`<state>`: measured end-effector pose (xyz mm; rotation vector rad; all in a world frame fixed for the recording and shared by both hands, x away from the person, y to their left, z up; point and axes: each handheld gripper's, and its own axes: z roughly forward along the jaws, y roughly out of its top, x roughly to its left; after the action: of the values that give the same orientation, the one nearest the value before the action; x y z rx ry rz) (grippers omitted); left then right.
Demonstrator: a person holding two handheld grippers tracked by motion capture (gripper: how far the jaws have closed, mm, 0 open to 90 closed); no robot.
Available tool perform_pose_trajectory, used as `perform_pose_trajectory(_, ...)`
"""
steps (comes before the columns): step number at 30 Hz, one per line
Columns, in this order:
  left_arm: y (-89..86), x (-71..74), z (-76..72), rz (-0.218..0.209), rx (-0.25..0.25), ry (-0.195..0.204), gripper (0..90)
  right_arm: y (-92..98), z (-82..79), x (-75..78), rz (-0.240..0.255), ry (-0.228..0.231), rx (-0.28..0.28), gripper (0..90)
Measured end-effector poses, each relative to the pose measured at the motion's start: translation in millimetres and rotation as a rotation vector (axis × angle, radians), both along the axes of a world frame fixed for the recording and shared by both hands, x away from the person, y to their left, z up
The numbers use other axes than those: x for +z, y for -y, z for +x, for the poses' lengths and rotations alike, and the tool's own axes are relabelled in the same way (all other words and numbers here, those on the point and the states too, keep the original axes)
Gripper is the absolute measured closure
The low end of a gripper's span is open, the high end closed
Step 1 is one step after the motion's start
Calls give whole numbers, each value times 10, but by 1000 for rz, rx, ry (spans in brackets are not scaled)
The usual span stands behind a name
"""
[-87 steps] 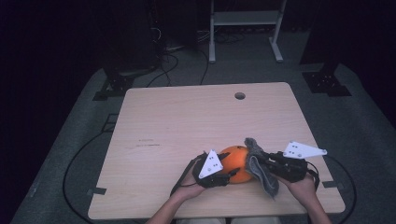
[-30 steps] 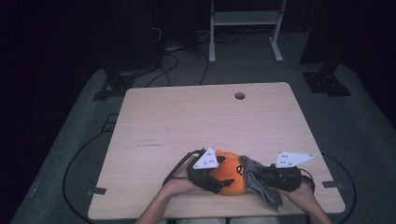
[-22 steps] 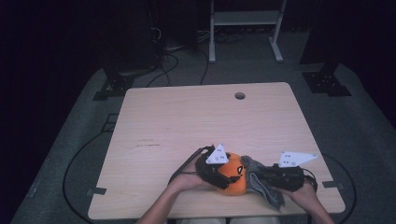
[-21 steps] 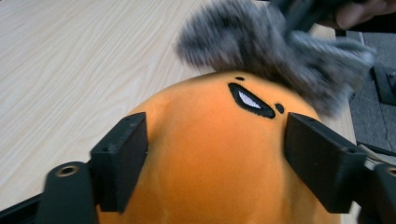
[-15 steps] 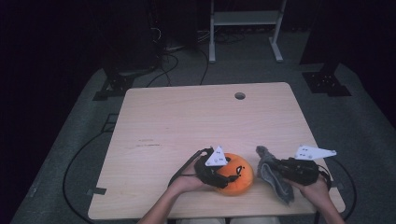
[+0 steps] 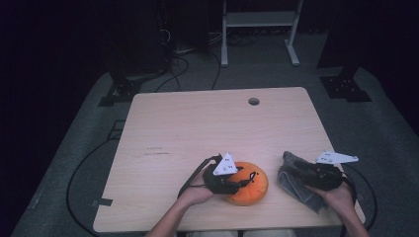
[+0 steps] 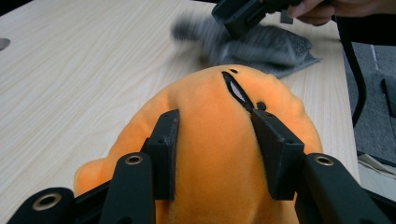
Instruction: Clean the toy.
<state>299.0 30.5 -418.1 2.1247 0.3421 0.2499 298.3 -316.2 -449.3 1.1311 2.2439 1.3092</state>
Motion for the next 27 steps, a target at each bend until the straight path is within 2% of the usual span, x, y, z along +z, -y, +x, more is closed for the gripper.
perform_pose_trajectory(1, -2, 4, -2, -4, 2, -1, 547, 4, 4, -7, -1, 1, -6, 533)
perform_pose_trajectory(5, -19, 21, 10, -15, 10, -3, 554, 32, 21, -25, 45, 4, -20, 468)
perform_pose_trajectory(11, -58, 59, 52, -21, 34, 8, 560, 39, 10, -11, 69, 24, -15, 444)
perform_pose_trajectory(18, -155, 194, 269, -33, 130, 48, 560, 26, -2, 31, 98, 51, -9, 413)
perform_pose_trajectory(21, -170, 234, 356, -16, 160, 79, 559, 9, 6, 42, 106, 58, -4, 409)
perform_pose_trajectory(27, -191, 277, 536, -27, 213, 86, 555, -34, 27, 37, 98, 58, 8, 399)
